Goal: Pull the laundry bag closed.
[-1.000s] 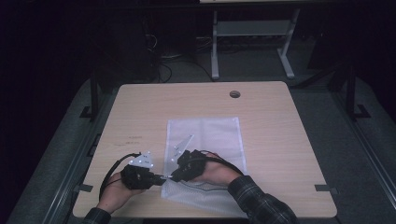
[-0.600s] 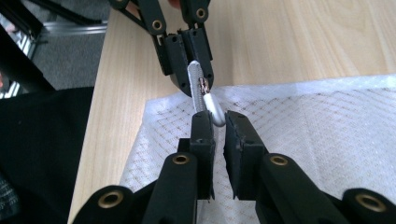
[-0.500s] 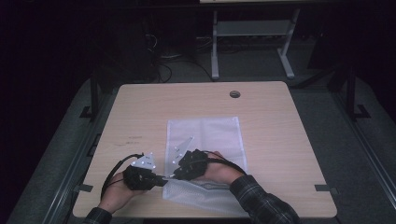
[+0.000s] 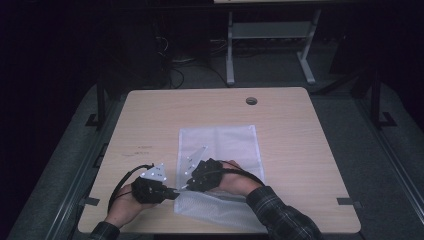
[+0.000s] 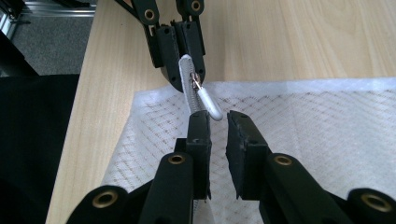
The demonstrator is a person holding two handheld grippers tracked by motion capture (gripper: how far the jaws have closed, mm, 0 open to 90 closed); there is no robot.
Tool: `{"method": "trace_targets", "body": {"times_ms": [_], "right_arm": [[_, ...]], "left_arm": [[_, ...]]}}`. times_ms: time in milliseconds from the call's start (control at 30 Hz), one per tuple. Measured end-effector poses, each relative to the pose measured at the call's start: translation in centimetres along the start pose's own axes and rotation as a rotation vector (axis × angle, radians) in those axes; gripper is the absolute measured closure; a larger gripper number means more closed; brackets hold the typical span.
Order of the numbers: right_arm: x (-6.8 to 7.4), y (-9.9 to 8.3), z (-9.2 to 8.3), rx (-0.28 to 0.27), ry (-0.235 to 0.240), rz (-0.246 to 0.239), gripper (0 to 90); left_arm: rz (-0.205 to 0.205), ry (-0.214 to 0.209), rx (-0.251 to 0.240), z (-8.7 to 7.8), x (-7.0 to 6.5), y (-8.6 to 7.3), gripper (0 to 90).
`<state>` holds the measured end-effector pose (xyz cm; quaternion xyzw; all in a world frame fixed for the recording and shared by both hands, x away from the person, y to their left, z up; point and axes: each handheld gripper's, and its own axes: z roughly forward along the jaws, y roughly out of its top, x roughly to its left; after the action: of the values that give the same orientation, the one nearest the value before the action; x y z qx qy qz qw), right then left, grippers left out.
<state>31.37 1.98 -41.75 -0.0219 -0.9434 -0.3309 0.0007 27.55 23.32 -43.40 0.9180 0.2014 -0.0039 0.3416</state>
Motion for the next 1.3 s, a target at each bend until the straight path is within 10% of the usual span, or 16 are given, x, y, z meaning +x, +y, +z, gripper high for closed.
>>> {"method": "trace_targets", "body": {"times_ms": [633,1300], "right_arm": [[0.5,1.1,1.0,0.041,0.003,-0.092,74.0],[0.8,0.5,0.6,0.042,-0.002,-0.096,86.2]], "left_arm": [[0.008,-0.016,0.004,0.1,-0.1,0.1,84.0],[-0.109,-0.02,-0.028,-0.2,0.5,-0.2,84.3]]}}
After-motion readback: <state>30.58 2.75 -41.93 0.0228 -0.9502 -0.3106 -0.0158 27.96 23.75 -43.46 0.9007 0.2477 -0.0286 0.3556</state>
